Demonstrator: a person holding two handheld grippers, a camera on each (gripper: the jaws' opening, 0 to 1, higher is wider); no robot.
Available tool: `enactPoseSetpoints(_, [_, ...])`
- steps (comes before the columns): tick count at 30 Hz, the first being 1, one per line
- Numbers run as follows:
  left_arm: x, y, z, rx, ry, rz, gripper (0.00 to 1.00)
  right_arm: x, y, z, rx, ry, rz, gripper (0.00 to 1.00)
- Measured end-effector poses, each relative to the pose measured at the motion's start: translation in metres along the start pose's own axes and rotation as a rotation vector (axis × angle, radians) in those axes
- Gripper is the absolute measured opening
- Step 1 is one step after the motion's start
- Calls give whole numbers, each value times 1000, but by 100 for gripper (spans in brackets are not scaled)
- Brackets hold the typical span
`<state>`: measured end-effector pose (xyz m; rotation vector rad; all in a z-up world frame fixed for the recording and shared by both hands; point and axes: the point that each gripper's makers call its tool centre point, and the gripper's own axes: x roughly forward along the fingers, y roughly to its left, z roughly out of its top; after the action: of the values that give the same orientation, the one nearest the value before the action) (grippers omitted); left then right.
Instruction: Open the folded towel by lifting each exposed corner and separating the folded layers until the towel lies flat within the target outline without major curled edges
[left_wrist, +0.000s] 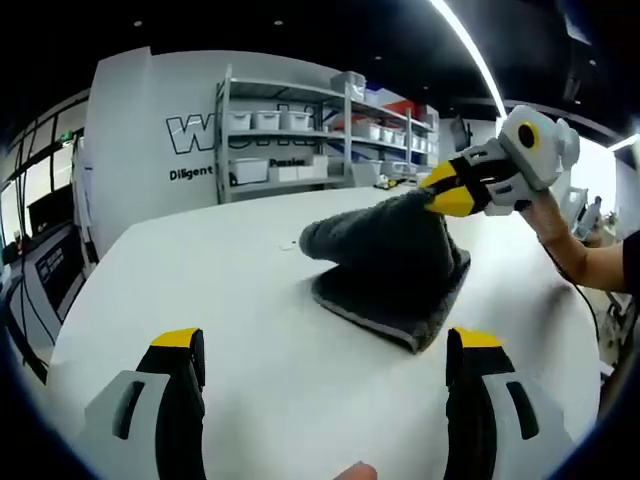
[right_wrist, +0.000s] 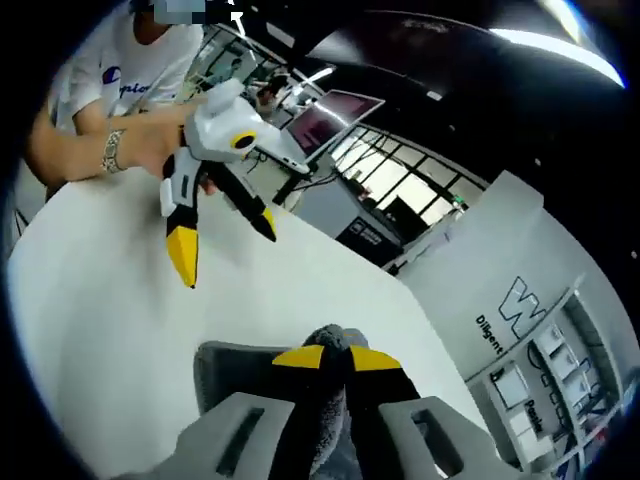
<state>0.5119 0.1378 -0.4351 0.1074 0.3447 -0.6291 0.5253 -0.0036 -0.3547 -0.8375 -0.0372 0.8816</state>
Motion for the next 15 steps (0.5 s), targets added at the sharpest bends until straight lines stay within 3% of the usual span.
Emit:
enactPoseSetpoints(5, [1,-1,-1,3,5,-2,99,-30,-34,-8,73,-11,-88,3])
enactPoseSetpoints(15, [1,-1,-1,10,10,-3,99,-90,-83,-20,65,6,-276,3])
